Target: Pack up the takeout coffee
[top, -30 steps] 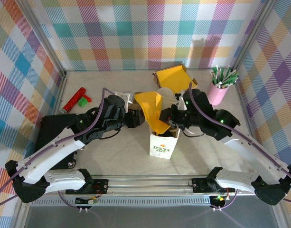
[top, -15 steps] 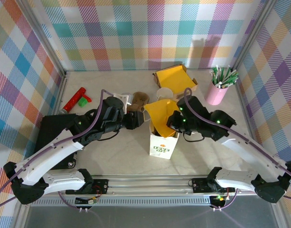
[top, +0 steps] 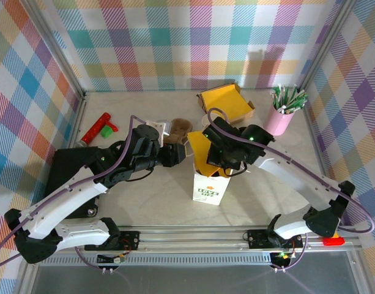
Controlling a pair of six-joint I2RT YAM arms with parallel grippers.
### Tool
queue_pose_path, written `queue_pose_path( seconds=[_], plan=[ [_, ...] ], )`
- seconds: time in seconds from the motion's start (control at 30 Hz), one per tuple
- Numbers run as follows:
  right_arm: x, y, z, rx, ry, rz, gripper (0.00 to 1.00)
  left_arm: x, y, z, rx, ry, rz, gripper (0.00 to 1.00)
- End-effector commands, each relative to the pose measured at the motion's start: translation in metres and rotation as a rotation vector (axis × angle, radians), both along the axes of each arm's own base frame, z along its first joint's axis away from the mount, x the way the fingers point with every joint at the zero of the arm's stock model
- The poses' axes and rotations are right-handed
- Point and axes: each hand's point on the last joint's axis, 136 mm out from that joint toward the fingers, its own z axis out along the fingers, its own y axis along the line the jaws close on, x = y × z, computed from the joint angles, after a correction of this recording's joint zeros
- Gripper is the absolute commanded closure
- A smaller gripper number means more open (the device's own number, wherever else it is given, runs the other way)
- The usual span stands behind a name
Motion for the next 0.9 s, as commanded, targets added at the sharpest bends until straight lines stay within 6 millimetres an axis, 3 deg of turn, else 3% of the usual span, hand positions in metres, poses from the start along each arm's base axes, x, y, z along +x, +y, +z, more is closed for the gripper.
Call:
queue_pose_path(
  seconds=[0.0, 0.33, 0.5, 0.7, 0.87],
  plan=[
    [-0.005, -0.017, -0.006, -0.132, 0.026, 0.010, 1.00, -0.001, 0.005, 0.005, -0.015, -0.021, 0.002, 0.54],
    [-0.005, -0.016, -0.019, -0.272, 0.083, 0.045, 0.99, -0.003, 0.010, 0.001, -0.006, -0.025, 0.007, 0.54],
    [-0.004, -0.008, -0.018, -0.277, 0.089, 0.077, 0.88, -0.003, 0.012, 0.000, 0.000, -0.026, 0.012, 0.54],
    [0.001, -0.004, 0.008, -0.227, 0.026, 0.098, 0.69, -0.004, 0.016, 0.001, 0.004, -0.034, 0.019, 0.54],
    [0.004, -0.006, 0.040, -0.191, -0.052, 0.122, 0.62, -0.003, 0.020, 0.004, 0.009, -0.048, 0.031, 0.54]
  ],
)
